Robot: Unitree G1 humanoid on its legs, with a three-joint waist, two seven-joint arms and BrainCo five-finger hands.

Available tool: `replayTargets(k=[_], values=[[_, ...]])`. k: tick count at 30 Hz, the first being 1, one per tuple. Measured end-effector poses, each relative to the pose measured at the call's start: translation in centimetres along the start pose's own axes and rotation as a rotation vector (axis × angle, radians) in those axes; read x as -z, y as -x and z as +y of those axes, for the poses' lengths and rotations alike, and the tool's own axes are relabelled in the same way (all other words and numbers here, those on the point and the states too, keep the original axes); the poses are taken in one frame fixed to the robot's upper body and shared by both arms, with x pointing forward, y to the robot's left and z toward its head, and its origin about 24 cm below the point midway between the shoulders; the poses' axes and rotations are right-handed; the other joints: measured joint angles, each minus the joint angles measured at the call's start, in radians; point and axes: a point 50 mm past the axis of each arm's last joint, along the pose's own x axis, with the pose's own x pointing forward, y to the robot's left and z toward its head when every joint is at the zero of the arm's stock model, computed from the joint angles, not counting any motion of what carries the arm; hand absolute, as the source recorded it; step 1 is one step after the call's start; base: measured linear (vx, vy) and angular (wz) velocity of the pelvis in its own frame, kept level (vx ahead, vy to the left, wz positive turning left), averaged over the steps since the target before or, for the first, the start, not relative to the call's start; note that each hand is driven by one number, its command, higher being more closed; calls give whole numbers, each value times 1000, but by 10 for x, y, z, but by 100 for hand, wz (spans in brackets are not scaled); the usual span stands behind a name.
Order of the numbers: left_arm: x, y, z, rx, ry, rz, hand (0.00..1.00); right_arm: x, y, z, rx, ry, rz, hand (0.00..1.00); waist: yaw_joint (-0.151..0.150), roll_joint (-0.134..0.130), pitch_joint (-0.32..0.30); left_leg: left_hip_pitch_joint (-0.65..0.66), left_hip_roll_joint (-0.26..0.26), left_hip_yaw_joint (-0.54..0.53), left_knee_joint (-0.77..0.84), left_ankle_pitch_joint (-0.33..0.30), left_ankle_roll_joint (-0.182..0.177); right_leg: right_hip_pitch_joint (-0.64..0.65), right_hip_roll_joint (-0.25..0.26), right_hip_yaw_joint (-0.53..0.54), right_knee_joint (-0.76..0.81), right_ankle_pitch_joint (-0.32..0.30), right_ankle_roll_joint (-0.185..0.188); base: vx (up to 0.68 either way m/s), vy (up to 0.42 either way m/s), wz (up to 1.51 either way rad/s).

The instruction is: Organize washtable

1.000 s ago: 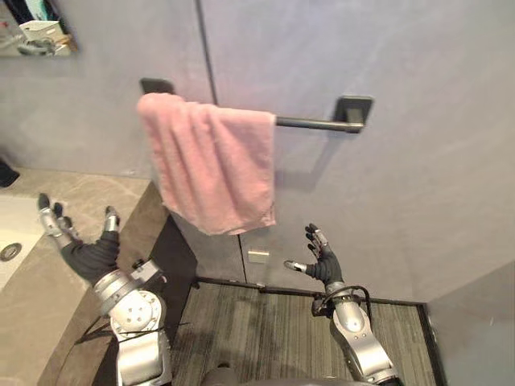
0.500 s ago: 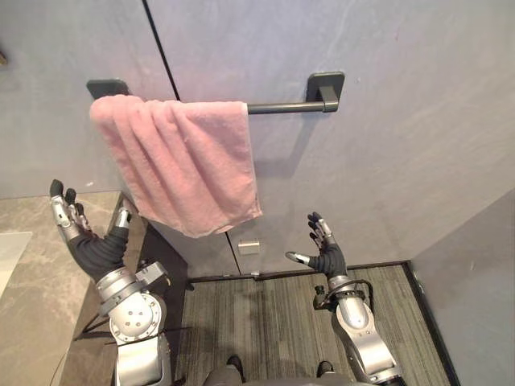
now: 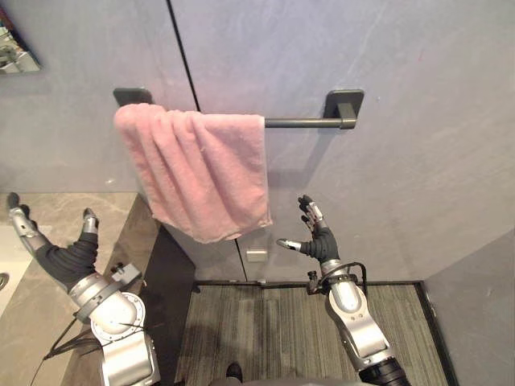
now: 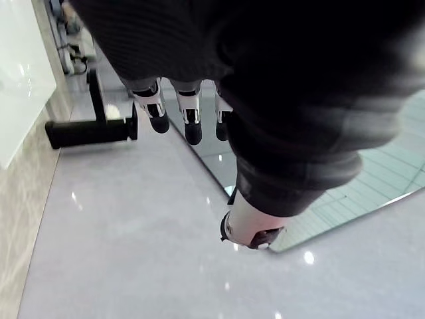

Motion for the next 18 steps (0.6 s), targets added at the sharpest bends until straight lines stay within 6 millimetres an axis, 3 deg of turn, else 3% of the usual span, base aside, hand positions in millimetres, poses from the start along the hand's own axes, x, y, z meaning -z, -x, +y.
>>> replayTargets(k=[5, 10, 13, 18], values=[[1, -2, 0, 1, 10, 13, 0, -8, -3, 0, 9, -1, -33, 0, 0, 2, 0, -10, -2, -22, -62, 44, -9, -10, 9, -21, -16, 0, 0, -68, -18, 17], [12, 0, -10, 125, 167, 124, 0, -14, -9, -1, 15, 5, -54, 0, -2, 14, -2, -46, -4, -37, -69, 65, -8, -40, 10, -26, -14, 0, 0, -72, -7, 9], [25, -2, -33, 264, 293, 218, 0, -24, -25, 1, 10, 11, -87, 0, -1, 25, -4, -82, -3, -40, -69, 84, -9, -75, 12, -27, -13, 6, 3, -55, -4, 3], [21, -21, -59, 327, 362, 206, 0, -35, -45, 10, -32, 33, -122, 0, -1, 25, -4, -112, -3, -41, -63, 97, -12, -106, 12, -25, -13, 14, 0, 0, 0, 0]])
